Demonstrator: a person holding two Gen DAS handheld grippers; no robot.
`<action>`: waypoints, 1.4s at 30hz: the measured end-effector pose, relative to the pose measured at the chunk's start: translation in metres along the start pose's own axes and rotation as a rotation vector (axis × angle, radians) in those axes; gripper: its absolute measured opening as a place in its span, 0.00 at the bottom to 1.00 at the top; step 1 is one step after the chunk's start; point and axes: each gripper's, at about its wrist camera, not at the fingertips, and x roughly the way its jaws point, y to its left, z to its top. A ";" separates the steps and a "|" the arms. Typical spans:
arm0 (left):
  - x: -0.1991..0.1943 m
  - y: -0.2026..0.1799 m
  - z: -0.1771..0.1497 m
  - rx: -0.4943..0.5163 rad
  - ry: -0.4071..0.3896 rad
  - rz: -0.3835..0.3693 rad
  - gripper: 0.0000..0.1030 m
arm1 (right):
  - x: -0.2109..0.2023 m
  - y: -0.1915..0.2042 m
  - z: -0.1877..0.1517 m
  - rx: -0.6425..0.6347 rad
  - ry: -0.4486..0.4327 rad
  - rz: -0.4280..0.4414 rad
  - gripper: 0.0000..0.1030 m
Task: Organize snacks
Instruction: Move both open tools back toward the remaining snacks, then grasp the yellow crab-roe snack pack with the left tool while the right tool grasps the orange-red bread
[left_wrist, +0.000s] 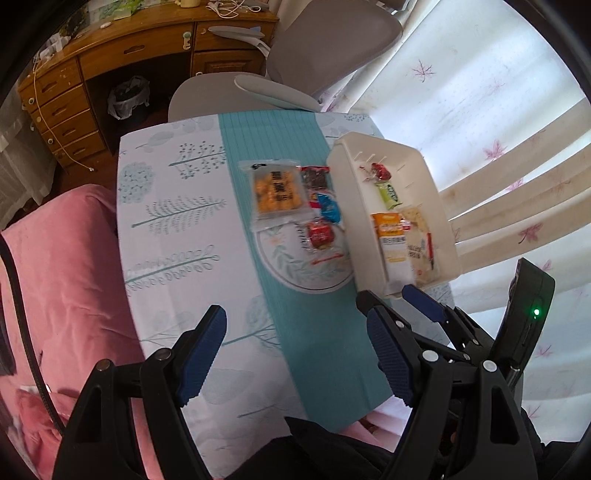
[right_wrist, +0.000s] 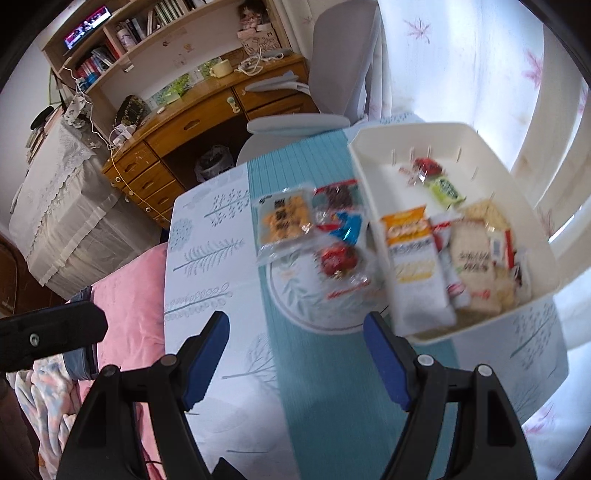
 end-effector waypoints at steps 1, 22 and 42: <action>0.001 0.005 0.000 0.003 0.001 0.005 0.75 | 0.002 0.003 -0.003 0.005 0.006 0.000 0.74; 0.063 0.056 0.086 -0.001 -0.033 0.086 0.75 | 0.061 0.017 0.017 0.067 -0.055 -0.063 0.73; 0.200 0.037 0.163 -0.162 0.134 0.027 0.86 | 0.145 0.009 0.023 0.084 -0.141 -0.303 0.73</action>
